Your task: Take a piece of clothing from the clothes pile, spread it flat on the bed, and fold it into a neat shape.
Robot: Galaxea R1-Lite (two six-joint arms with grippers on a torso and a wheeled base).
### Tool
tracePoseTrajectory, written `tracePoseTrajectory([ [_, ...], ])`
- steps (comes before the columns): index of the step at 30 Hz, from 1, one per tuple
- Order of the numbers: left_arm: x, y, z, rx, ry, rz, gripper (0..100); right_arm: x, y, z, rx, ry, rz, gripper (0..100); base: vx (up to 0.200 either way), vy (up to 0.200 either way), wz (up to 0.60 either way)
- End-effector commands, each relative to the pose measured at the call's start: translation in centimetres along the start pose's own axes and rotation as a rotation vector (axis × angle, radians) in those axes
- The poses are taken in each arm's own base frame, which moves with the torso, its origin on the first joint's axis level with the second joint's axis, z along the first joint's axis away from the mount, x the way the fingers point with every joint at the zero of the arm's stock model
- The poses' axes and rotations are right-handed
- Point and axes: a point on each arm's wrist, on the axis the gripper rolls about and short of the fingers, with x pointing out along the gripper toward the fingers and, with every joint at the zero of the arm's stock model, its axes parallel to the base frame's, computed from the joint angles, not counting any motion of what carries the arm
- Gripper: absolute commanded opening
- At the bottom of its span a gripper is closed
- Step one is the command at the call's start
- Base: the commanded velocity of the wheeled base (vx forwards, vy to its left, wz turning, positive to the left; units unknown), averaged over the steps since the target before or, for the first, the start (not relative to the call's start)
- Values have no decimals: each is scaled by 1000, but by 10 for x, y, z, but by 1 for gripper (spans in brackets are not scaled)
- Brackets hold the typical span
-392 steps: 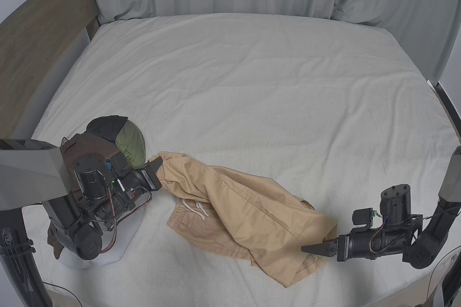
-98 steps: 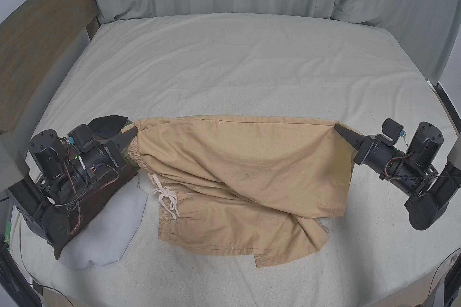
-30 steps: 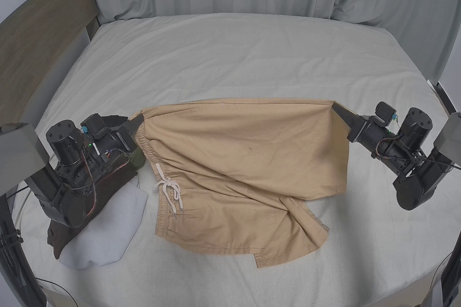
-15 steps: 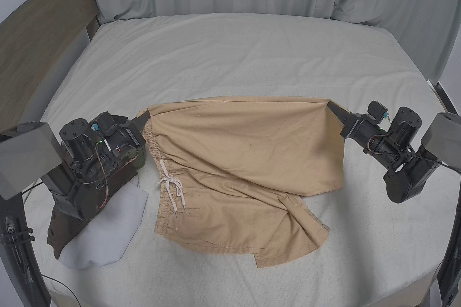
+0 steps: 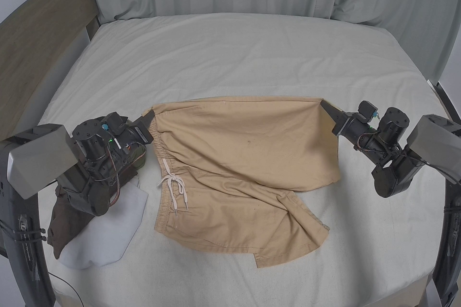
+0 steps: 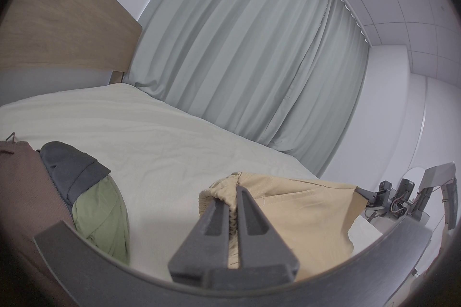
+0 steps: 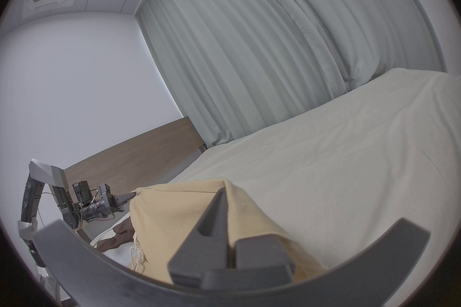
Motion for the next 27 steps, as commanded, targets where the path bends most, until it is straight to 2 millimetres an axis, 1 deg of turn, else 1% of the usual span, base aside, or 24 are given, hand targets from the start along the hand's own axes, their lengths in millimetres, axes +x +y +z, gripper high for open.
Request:
tracePoseTrajectory([
  [1, 9, 8, -13, -6, 1, 18, 0, 9, -13, -14, 7, 1, -4, 0, 0, 0, 0],
  [4, 14, 10, -19, -44, -7, 24, 0, 11, -17, -12, 19, -11, -7, 0, 0, 0, 0],
  [10, 20, 11, -18, -127, -28, 16, 0, 11, -22, -12, 72, -14, -2, 0, 0, 0, 0],
  [16, 26, 15, -27, -130, -24, 18, 0, 16, -31, -22, 81, -8, 3, 0, 0, 0, 0],
  [19, 28, 17, -30, -131, -25, 17, 0, 20, -33, -24, 79, -15, 6, 0, 0, 0, 0],
  [26, 30, 17, -29, -134, -32, 14, 0, 21, -34, -25, 79, -14, 7, 0, 0, 0, 0],
  [27, 31, 19, -33, -135, -28, 16, 0, 21, -35, -26, 80, -8, 13, 0, 0, 0, 0],
])
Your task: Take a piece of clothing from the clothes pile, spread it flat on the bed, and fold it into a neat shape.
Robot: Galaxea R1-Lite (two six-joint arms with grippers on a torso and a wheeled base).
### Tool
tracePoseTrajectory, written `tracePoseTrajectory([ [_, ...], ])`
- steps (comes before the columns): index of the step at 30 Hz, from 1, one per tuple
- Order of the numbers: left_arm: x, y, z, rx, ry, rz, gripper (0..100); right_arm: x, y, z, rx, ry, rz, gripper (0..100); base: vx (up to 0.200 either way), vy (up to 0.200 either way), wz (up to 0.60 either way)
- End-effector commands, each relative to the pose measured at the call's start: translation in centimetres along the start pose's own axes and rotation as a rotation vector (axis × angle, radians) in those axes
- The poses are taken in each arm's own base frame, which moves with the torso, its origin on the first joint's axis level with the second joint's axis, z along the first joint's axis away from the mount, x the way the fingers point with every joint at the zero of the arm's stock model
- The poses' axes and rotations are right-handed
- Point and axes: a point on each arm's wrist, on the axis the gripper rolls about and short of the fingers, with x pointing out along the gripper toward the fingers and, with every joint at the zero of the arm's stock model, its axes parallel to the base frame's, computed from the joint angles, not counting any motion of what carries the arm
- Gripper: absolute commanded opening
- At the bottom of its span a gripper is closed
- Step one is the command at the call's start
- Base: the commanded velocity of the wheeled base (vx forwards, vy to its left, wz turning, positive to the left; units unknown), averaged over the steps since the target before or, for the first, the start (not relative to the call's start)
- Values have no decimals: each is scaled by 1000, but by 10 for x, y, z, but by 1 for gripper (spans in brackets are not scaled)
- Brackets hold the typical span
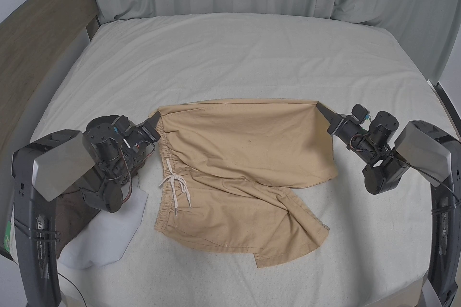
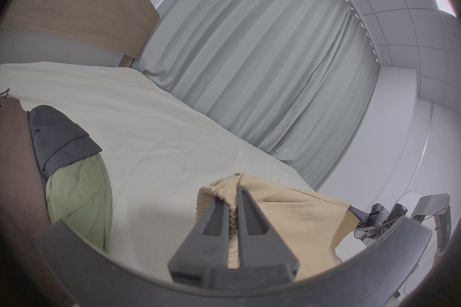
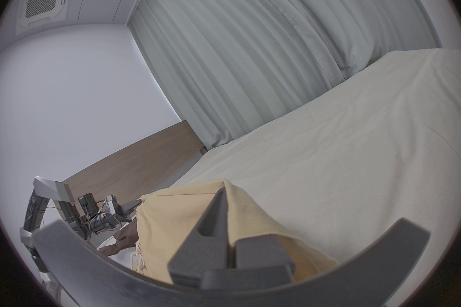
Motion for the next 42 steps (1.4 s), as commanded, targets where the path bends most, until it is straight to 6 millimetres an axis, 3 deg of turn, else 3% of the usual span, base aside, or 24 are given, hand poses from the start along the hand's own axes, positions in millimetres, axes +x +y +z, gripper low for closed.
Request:
tracePoseTrajectory([
  [1, 1, 4, -6, -2, 7, 3, 0, 0, -2, -4, 5, 11, 5, 0, 0, 0, 0],
  [7, 5, 5, -7, -2, -8, 10, 0, 0, -2, -4, 6, 11, 8, 0, 0, 0, 0],
  [8, 7, 5, -6, -3, -17, 3, 0, 2, -3, -2, 3, 3, 6, 100, 0, 0, 0],
  [9, 9, 5, -6, -6, -20, -2, 100, 2, -6, 1, 1, -2, 0, 100, 0, 0, 0],
  [13, 14, -3, -7, -20, -27, -23, 100, -5, -25, 4, 6, 17, -63, 100, 0, 0, 0],
  [18, 14, -8, -11, -24, -14, -29, 100, -11, -23, 20, -11, -9, -67, 100, 0, 0, 0],
  [28, 3, 2, -20, -23, 20, 24, 100, -30, 17, 23, -8, 22, -37, 100, 0, 0, 0],
  [33, -19, 5, -14, -20, 71, 68, 100, -51, 38, 18, 1, 95, -47, 100, 0, 0, 0],
  [42, -72, -10, 25, -33, 143, 77, 100, -83, 79, 34, 7, 134, -28, 100, 0, 0, 0],
])
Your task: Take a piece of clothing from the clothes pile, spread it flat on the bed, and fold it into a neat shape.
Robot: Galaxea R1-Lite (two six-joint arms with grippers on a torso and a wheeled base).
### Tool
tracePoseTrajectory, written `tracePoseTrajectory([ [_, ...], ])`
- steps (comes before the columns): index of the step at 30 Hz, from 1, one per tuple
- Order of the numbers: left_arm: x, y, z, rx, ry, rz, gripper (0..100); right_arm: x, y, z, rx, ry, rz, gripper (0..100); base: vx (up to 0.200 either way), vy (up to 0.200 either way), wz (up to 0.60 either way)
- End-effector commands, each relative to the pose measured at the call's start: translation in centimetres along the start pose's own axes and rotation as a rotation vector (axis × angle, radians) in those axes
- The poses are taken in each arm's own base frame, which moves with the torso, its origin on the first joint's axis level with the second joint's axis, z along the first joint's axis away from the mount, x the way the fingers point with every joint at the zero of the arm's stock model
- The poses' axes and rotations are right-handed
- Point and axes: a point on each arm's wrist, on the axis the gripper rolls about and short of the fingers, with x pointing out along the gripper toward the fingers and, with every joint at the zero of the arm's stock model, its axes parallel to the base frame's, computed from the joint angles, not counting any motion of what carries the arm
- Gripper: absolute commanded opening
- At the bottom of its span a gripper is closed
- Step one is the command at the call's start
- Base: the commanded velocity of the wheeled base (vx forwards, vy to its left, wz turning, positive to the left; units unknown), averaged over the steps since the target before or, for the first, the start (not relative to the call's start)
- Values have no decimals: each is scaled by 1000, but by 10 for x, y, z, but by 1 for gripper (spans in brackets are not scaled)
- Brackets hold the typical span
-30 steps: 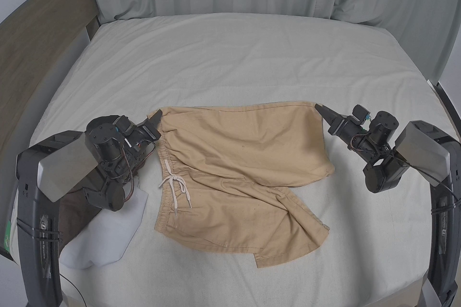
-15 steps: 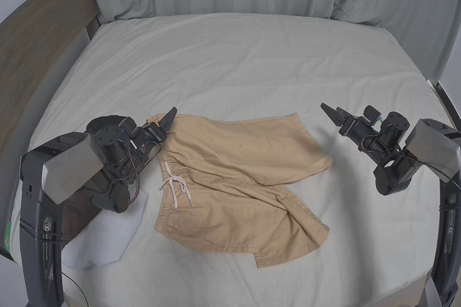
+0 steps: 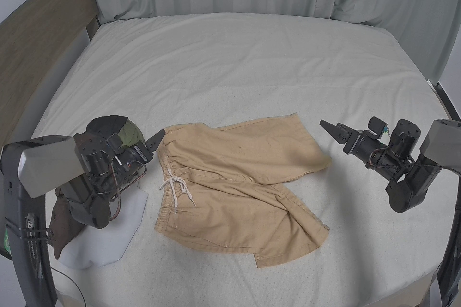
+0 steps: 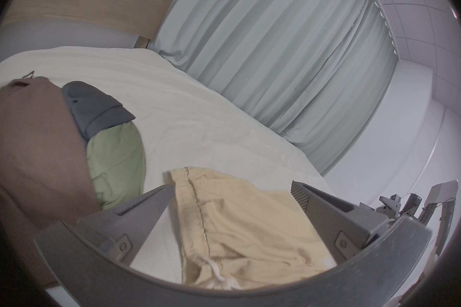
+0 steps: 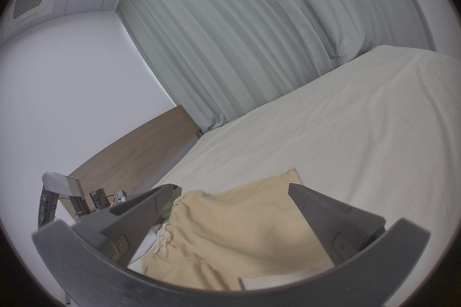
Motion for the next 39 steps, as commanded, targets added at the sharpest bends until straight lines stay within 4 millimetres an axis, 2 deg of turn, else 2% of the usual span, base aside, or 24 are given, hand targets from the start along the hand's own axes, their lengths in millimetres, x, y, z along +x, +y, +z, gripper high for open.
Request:
tracePoseTrajectory([
  [1, -49, -21, 38, 6, -2, -18, 100, -31, 43, 22, -18, -11, 48, 100, 0, 0, 0],
  [5, -69, -45, 60, 27, -17, -116, 100, -49, 70, 33, -35, -24, 93, 100, 0, 0, 0],
  [8, -78, -58, 75, 71, -41, -186, 100, -60, 83, 34, -33, -18, 114, 100, 0, 0, 0],
  [10, -83, -61, 76, 92, -34, -205, 100, -65, 88, 33, -31, -11, 120, 100, 0, 0, 0],
  [12, -97, -64, 76, 146, 2, -246, 100, -72, 99, 34, -29, -7, 144, 100, 0, 0, 0],
  [17, -114, -64, 72, 231, 58, -312, 100, -72, 99, 34, -28, -7, 149, 100, 0, 0, 0],
  [23, -124, -66, 72, 273, 78, -350, 100, -71, 99, 34, -30, -7, 147, 100, 0, 0, 0],
  [30, -141, -56, 59, 428, 146, -410, 100, -72, 100, 36, -34, -16, 148, 100, 0, 0, 0],
  [34, -142, -53, 58, 523, 139, -435, 100, -72, 100, 36, -33, -14, 149, 100, 0, 0, 0],
  [39, -143, -52, 56, 529, 148, -436, 100, -72, 99, 33, -29, -6, 147, 100, 0, 0, 0],
])
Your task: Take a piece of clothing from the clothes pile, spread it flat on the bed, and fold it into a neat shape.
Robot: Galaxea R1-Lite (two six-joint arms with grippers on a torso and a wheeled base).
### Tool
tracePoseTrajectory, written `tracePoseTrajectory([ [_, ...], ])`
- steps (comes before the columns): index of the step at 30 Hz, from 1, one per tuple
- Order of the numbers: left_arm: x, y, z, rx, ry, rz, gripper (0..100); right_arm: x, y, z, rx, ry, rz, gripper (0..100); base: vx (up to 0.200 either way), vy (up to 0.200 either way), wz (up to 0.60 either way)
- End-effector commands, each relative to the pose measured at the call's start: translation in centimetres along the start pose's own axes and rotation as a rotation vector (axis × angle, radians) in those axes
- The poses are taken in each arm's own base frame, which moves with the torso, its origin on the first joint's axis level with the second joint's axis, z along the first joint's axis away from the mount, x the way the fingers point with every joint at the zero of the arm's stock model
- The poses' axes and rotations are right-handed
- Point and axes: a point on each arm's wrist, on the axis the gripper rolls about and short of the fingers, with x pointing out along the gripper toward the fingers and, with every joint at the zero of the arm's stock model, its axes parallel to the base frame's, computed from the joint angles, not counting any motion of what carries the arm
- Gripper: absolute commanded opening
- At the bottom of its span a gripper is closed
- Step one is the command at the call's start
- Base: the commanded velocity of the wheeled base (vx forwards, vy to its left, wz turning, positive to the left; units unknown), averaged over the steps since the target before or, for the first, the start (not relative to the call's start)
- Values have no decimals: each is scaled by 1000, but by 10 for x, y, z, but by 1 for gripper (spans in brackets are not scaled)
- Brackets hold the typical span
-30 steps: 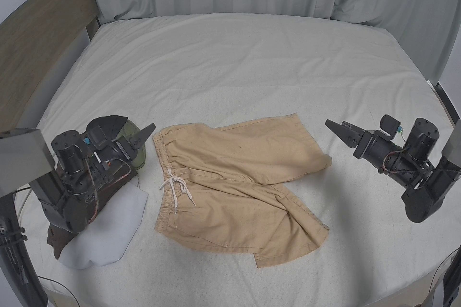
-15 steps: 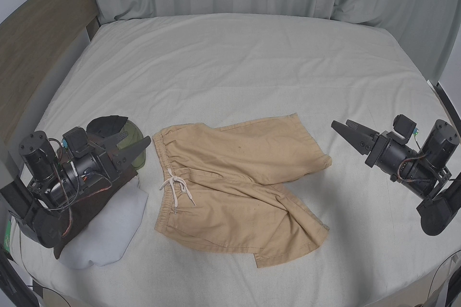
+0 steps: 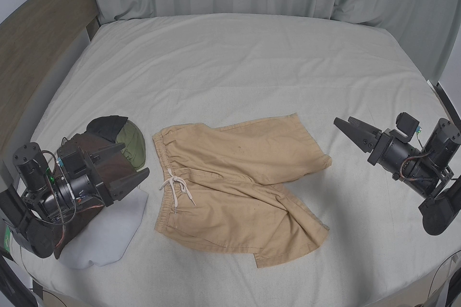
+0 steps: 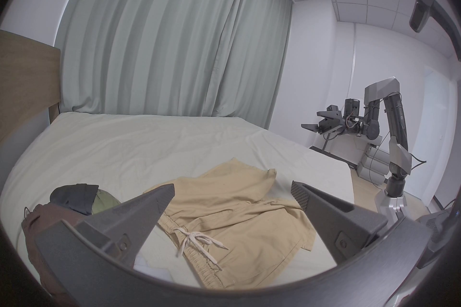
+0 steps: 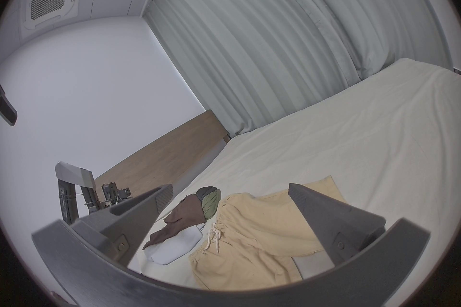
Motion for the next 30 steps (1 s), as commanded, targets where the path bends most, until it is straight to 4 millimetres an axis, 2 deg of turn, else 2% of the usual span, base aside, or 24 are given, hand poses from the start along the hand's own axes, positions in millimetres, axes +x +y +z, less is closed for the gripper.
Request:
tracePoseTrajectory([
  [1, -2, -1, -4, -12, 17, 2, 100, -1, 0, -3, 6, 10, -2, 100, 0, 0, 0],
  [10, -6, -1, -2, -5, 12, 5, 100, -1, 3, -6, 15, 24, 4, 100, 0, 0, 0],
  [18, -8, -5, -12, -35, 48, -2, 100, -5, 4, -17, 37, 66, -2, 100, 0, 0, 0],
  [22, -8, -5, -18, -21, 69, -3, 100, -9, 5, -32, 69, 122, -17, 100, 0, 0, 0],
  [30, -4, -1, -33, -11, 111, -9, 100, -12, -2, -48, 97, 186, -51, 100, 0, 0, 0],
])
